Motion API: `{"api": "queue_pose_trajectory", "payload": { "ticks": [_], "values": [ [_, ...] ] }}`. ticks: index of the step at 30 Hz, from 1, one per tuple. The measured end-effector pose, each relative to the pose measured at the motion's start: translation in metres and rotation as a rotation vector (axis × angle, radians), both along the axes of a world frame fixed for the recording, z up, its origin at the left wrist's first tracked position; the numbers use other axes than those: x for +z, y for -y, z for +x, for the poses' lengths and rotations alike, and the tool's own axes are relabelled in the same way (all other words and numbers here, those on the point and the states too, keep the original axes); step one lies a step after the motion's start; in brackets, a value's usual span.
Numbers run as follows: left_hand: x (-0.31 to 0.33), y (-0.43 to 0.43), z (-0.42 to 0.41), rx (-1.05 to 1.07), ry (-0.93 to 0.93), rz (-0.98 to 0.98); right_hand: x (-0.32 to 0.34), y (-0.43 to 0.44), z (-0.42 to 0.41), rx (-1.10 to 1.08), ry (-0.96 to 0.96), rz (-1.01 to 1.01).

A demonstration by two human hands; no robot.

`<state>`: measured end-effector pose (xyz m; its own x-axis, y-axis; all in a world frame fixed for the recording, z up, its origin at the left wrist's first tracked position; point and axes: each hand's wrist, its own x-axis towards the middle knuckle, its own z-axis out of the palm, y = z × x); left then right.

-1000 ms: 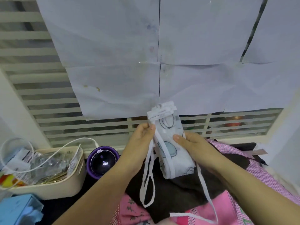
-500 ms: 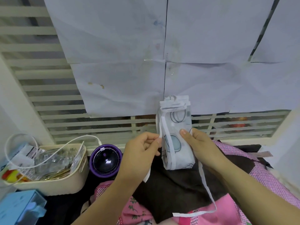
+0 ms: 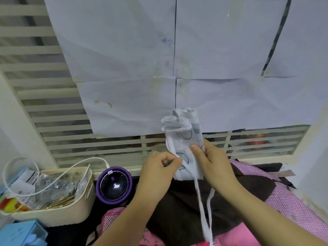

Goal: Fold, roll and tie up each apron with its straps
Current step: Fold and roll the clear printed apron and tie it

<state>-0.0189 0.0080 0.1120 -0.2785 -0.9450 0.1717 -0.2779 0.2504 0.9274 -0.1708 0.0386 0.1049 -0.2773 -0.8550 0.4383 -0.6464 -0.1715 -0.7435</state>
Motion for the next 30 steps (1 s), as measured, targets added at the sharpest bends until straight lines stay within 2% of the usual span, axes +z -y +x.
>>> {"api": "queue_pose_trajectory", "payload": {
  "ticks": [3, 6, 8, 12, 14, 17, 19, 21, 25, 28, 30],
  "values": [
    [-0.001, 0.005, -0.003, 0.087, 0.101, -0.258, 0.006, -0.002, 0.001, 0.083, 0.028, 0.03],
    [0.0, 0.009, -0.005, 0.138, 0.025, -0.369, 0.017, -0.006, 0.0, 0.232, 0.186, 0.08],
    [0.004, 0.012, -0.003, 0.107, -0.047, -0.256, 0.023, -0.011, -0.001, 0.301, 0.223, 0.123],
    [0.017, 0.023, 0.006, -0.336, -0.089, 0.015, 0.022, -0.015, -0.001, 0.34, 0.2, 0.227],
    [0.018, 0.022, 0.009, -0.423, -0.067, 0.063, 0.019, -0.014, -0.003, 0.376, 0.187, 0.279],
    [0.005, 0.025, 0.01, -0.286, -0.074, -0.001, 0.022, -0.012, -0.011, 0.334, 0.03, 0.353],
    [-0.005, 0.028, 0.011, -0.129, -0.068, -0.005, 0.029, -0.012, -0.02, 0.181, -0.143, 0.416],
    [-0.012, 0.031, 0.012, 0.037, -0.042, -0.001, 0.035, -0.017, -0.024, 0.078, -0.202, 0.401],
    [-0.012, 0.034, 0.006, 0.152, -0.081, 0.029, 0.03, -0.026, 0.007, 0.162, 0.005, 0.264],
    [-0.007, 0.03, -0.002, 0.094, -0.225, 0.099, 0.008, -0.021, 0.032, 0.236, 0.231, 0.361],
    [-0.007, 0.026, -0.005, 0.045, -0.269, 0.15, 0.003, -0.017, 0.037, 0.25, 0.462, 0.42]
  ]
}}
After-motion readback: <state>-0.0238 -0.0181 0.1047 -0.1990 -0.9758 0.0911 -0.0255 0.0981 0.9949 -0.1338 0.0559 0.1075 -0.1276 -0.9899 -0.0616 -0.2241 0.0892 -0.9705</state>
